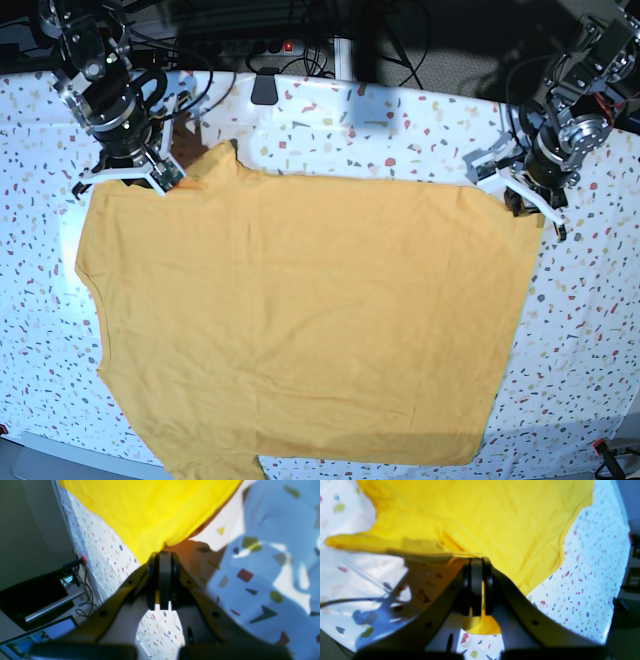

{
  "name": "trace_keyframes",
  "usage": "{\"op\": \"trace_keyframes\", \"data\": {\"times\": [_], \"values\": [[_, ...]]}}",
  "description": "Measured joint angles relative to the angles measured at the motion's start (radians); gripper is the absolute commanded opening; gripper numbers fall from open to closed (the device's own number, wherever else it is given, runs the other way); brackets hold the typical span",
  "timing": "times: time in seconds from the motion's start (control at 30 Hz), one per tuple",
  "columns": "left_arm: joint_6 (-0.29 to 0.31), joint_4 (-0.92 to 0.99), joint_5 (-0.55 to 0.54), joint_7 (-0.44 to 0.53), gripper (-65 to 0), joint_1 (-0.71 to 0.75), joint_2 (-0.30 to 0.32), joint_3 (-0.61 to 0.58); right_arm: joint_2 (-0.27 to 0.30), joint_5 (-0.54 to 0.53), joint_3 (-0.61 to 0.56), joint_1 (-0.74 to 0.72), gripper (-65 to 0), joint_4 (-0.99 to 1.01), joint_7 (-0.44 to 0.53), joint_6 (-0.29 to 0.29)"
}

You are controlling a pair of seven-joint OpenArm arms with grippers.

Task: Fold the T-shirt properly
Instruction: 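Lift the held edge with both grippers and drag it across the shirt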

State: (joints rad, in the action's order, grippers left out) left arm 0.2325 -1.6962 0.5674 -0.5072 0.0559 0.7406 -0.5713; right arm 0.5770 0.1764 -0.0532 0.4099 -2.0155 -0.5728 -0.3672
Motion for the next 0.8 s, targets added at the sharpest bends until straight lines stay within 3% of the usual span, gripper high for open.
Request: {"op": "trace_keyframes", "data": {"times": [0.27,0.4,0.53,0.8], "values": [[0.0,0.0,-0.015,0.006,-65.0,0.0,0.0,0.0,0.0,-0.004,0.0,-0.012,-65.0,-0.026,-0.005,0.0],[0.001,0.0,-0.019,0.009,-65.0,-0.002,-0.001,0.0,0.0,-0.067,0.0,-0.069,-65.0,-0.026,-0.007,-0.003],[0.003,0.0,-0.111,0.006,-65.0,-0.049,-0.003,-0.001,0.0,-0.121,0.0,-0.141,-65.0,0.002,-0.002,-0.004],[0.003,0.065,-0.222,0.005,-65.0,-0.211,-0.102,0.0,-0.002,-0.183,-0.001,-0.293,-65.0,0.195,0.018,-0.007]]}}
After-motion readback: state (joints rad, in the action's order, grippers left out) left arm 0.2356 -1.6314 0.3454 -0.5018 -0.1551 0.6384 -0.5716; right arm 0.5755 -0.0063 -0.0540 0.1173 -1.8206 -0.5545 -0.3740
